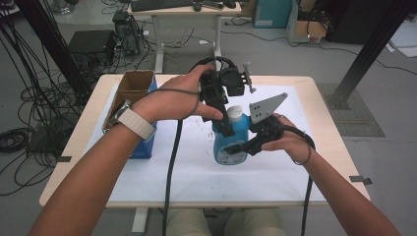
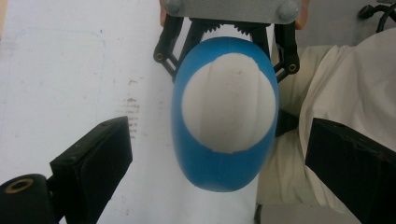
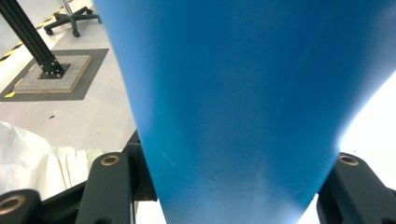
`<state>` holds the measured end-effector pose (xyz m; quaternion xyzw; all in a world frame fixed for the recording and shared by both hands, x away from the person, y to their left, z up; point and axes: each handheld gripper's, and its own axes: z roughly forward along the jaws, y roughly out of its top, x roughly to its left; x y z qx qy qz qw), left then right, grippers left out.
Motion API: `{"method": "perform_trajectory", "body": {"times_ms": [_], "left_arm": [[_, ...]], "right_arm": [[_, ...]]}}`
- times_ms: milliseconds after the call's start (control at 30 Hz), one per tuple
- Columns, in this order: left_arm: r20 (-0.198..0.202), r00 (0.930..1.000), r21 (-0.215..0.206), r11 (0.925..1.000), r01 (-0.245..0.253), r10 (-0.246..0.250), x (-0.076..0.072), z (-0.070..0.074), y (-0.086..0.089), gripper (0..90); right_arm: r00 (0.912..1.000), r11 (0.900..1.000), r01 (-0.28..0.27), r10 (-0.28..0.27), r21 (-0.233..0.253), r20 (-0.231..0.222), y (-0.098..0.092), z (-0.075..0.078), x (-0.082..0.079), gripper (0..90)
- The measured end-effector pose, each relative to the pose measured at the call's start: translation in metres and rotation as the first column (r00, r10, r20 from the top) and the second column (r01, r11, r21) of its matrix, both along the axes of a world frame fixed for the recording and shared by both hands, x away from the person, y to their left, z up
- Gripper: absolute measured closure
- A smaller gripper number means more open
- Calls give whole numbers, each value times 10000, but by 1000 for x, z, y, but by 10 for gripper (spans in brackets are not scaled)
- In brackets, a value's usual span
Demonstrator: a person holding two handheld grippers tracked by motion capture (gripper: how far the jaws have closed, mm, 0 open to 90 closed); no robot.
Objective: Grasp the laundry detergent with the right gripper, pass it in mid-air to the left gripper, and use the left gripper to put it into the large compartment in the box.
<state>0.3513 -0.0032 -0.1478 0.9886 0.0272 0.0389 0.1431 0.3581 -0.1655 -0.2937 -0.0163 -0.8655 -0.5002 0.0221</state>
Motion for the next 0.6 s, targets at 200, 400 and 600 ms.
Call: {"method": "perform_trajectory", "body": {"times_ms": [200,400,600], "left_arm": [[0,10000,-19,10000,-30,30,0,0,1,77],[3,10000,-23,10000,-11,11,-1,0,1,77],[11,10000,-11,10000,-16,16,-1,1,1,77]], "right_arm": [[10000,10000,0,0,-6,0,0,0,0,427],[10000,10000,-45,45,2,32,0,0,0,428],[10000,10000,-47,47,15,12,0,0,0,427]]}}
